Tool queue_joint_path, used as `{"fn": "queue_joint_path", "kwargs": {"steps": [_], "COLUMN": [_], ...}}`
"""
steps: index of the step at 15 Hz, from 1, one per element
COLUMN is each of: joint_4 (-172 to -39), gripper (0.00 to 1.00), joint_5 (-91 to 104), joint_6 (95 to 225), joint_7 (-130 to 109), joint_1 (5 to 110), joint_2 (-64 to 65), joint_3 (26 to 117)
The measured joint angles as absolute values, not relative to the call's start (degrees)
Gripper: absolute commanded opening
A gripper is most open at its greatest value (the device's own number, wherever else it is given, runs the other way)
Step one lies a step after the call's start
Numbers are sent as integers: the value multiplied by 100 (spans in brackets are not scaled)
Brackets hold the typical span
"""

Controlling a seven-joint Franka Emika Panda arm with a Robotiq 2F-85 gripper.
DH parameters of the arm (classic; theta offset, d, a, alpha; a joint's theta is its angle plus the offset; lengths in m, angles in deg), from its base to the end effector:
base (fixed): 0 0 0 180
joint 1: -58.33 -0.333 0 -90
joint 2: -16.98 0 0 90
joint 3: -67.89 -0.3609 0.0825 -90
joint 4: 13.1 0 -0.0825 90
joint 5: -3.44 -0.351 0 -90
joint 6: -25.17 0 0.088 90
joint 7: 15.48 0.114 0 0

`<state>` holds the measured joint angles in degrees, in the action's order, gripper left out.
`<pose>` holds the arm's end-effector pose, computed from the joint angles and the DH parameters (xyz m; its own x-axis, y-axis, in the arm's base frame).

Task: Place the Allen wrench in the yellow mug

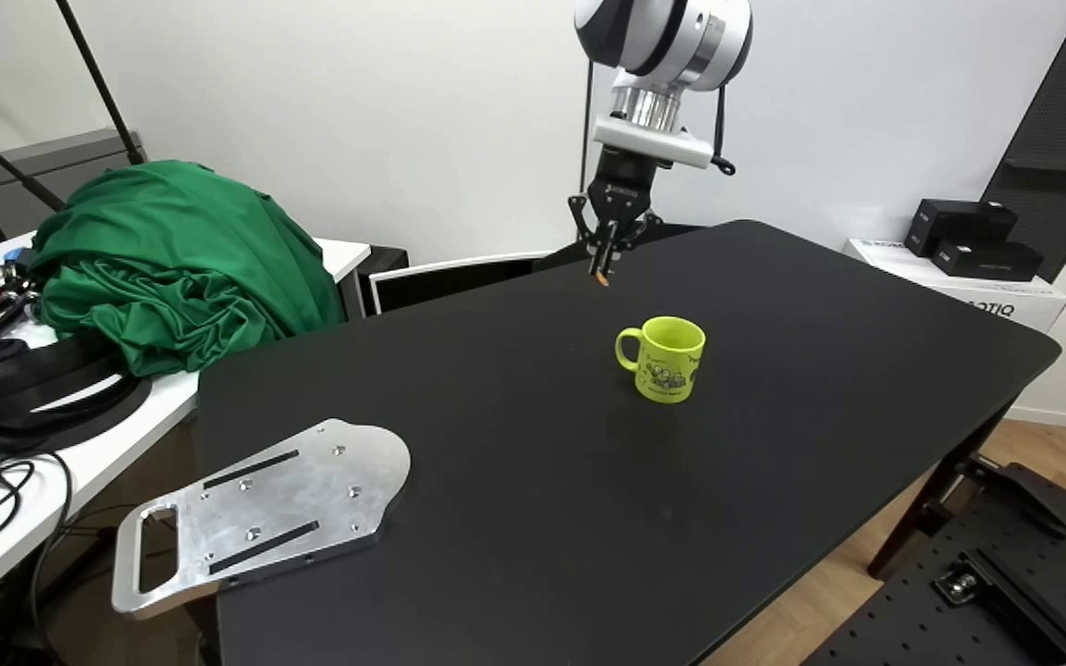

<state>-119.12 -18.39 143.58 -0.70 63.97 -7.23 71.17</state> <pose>0.6064 -0.0700 0.3381 0.7920 -0.5397 -0.2855 -0.5994 -0.7761 -0.1958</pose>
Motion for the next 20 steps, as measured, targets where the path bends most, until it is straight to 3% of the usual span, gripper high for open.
{"fn": "queue_joint_path", "kwargs": {"steps": [12,20], "joint_4": [-11741,-11730], "gripper": [2,2], "joint_5": [-2238,-2272], "joint_6": [12700,12426], "joint_7": [-80,-45], "joint_1": [6831,6907], "joint_2": [-1060,-1172], "joint_3": [7315,7497]}}
